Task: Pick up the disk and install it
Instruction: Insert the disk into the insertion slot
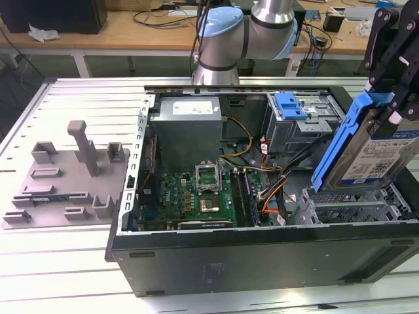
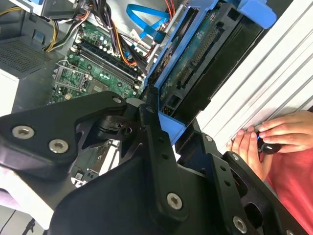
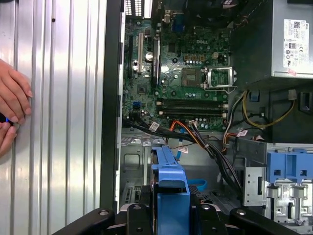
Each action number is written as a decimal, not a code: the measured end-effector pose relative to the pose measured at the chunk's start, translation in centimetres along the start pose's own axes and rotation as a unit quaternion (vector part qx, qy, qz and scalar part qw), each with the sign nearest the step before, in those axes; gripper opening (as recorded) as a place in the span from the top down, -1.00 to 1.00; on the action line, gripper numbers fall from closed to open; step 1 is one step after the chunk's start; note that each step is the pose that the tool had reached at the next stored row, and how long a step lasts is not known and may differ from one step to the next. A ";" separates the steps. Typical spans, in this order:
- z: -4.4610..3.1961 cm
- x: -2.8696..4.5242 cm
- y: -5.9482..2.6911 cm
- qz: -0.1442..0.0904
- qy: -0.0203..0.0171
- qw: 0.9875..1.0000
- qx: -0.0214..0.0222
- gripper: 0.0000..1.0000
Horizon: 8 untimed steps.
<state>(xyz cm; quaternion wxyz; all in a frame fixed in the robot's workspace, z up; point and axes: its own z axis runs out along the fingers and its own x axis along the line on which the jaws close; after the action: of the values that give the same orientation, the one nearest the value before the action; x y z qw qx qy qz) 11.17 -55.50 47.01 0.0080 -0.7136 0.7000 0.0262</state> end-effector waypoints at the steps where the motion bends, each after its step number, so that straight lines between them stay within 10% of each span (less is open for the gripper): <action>1: 0.04 0.01 0.00 0.000 0.000 1.000 0.000 0.26; 8: 0.26 0.05 -0.07 0.000 0.000 1.000 0.000 0.26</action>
<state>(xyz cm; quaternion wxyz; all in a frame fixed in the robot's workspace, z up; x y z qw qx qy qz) 11.24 -55.53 46.74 0.0083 -0.7134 0.7002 0.0265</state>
